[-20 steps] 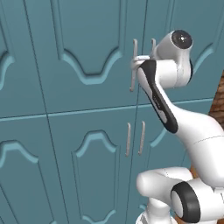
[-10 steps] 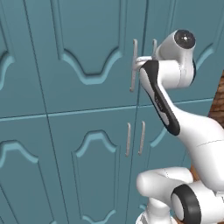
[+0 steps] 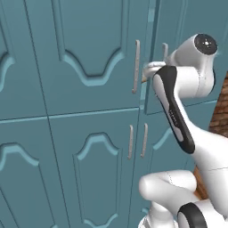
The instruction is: Retrieve the bowl from the cabinet, then place the raw meat into the bowl to avoid contamination.
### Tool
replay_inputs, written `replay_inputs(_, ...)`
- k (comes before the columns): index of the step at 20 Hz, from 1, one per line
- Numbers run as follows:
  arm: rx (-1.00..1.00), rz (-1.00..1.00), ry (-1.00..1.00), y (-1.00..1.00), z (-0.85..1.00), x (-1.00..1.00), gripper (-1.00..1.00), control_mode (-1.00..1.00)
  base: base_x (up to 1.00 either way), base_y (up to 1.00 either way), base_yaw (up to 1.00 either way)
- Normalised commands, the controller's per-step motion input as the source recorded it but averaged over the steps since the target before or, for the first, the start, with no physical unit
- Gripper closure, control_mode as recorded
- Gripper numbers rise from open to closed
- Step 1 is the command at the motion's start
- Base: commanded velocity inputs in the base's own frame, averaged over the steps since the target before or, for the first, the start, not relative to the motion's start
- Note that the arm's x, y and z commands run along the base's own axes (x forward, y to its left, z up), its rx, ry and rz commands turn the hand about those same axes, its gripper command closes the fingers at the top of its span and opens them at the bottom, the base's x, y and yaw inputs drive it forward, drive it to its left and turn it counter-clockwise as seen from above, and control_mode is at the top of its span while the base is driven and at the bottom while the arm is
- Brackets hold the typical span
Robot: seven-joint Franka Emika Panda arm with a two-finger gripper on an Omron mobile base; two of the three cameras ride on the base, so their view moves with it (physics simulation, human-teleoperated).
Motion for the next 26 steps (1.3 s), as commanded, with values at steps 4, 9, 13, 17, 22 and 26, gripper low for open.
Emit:
replay_inputs(4, 0.08, 0.00, 0.00, -0.30, 0.00, -0.76, 1.00, -1.00, 0.00, 0.00, 0.00)
replay_inputs(9, 0.11, 0.00, -0.02, -0.34, 0.01, -0.77, 1.00, -1.00, 0.00, 0.00, 0.00)
replay_inputs(13, 0.14, 0.00, 0.02, -0.48, 0.09, -0.70, 1.00, -1.00, 0.00, 0.00, 0.00)
replay_inputs(17, 0.15, 0.00, 0.08, -0.48, 0.06, -0.47, 1.00, -1.00, 0.00, 0.00, 0.00)
replay_inputs(22, 0.08, 0.00, 0.07, -0.25, 0.00, -0.34, -1.00, -1.00, 0.00, 0.00, 0.00)
replay_inputs(26, 0.00, 0.00, 0.00, -0.02, 0.02, -0.27, -1.00, -1.00, 0.00, 0.00, 0.00)
